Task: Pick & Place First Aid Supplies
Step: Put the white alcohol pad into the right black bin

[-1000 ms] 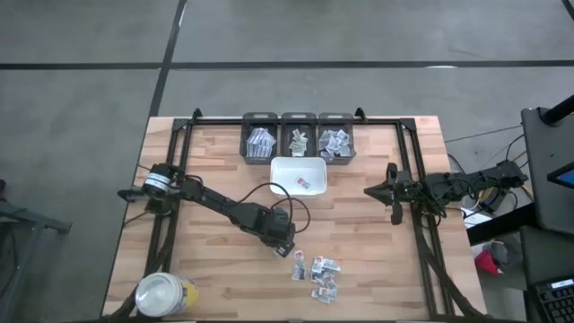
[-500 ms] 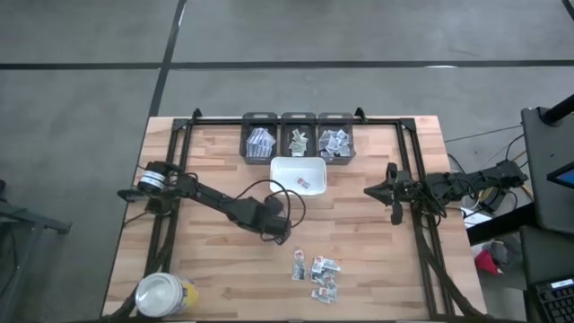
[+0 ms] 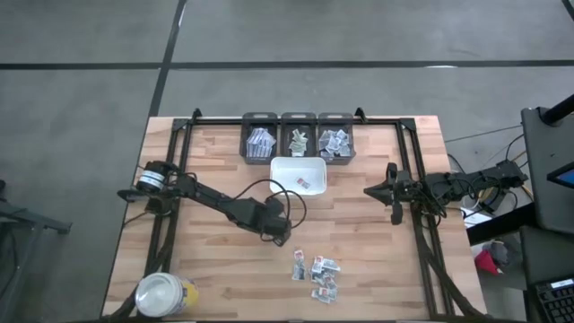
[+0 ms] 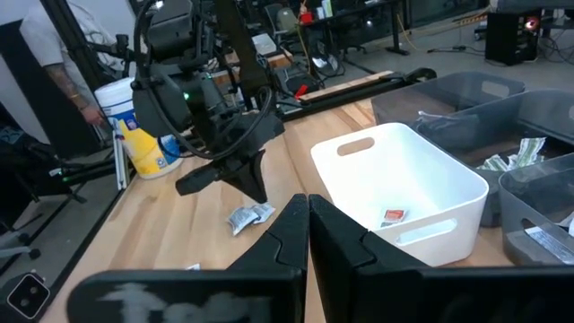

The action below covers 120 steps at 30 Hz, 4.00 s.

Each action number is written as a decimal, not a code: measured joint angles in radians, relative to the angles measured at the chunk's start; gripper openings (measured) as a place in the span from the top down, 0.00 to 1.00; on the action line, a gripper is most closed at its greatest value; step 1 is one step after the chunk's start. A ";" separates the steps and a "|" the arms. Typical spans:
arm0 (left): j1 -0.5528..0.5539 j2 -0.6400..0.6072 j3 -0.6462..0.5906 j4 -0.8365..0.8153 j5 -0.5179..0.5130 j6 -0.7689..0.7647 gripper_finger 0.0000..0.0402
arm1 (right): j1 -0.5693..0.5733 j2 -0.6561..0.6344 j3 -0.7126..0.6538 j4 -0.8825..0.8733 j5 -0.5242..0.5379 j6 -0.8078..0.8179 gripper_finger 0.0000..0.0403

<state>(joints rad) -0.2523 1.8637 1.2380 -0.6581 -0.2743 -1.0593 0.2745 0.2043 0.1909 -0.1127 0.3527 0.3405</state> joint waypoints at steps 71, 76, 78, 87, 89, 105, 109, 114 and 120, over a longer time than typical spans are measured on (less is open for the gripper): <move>0.029 0.037 0.016 -0.025 -0.106 0.074 1.00 | 0.000 0.000 0.000 -0.002 0.000 -0.003 0.97; 0.029 -0.030 0.017 -0.034 -0.215 0.106 1.00 | 0.000 0.000 0.000 -0.002 0.000 -0.003 0.97; 0.028 -0.045 0.016 -0.041 -0.245 0.122 1.00 | 0.000 0.000 0.000 -0.002 0.000 -0.003 0.97; 0.026 -0.133 0.060 0.123 -0.233 0.323 1.00 | 0.000 0.000 0.000 -0.003 0.000 -0.003 0.97; 0.027 -0.155 0.062 0.239 -0.190 0.384 1.00 | 0.000 0.000 0.000 -0.002 0.000 0.000 0.97; 0.066 -0.162 0.063 0.657 -0.106 0.376 1.00 | 0.000 0.031 0.000 0.193 -0.049 0.261 0.97; 0.068 -0.162 0.063 0.657 -0.190 0.378 1.00 | 0.000 0.088 0.000 0.291 -0.096 0.275 0.97; 0.073 -0.162 0.063 0.658 -0.222 0.386 1.00 | 0.000 0.194 0.042 0.303 -0.118 0.308 0.92; 0.077 -0.162 0.063 0.658 -0.222 0.446 1.00 | 0.000 0.368 0.163 0.257 -0.121 0.308 0.78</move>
<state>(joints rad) -0.1753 1.7020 1.3014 -0.0005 -0.4965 -0.6131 0.2743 0.5723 0.3542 0.1439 0.2317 0.6486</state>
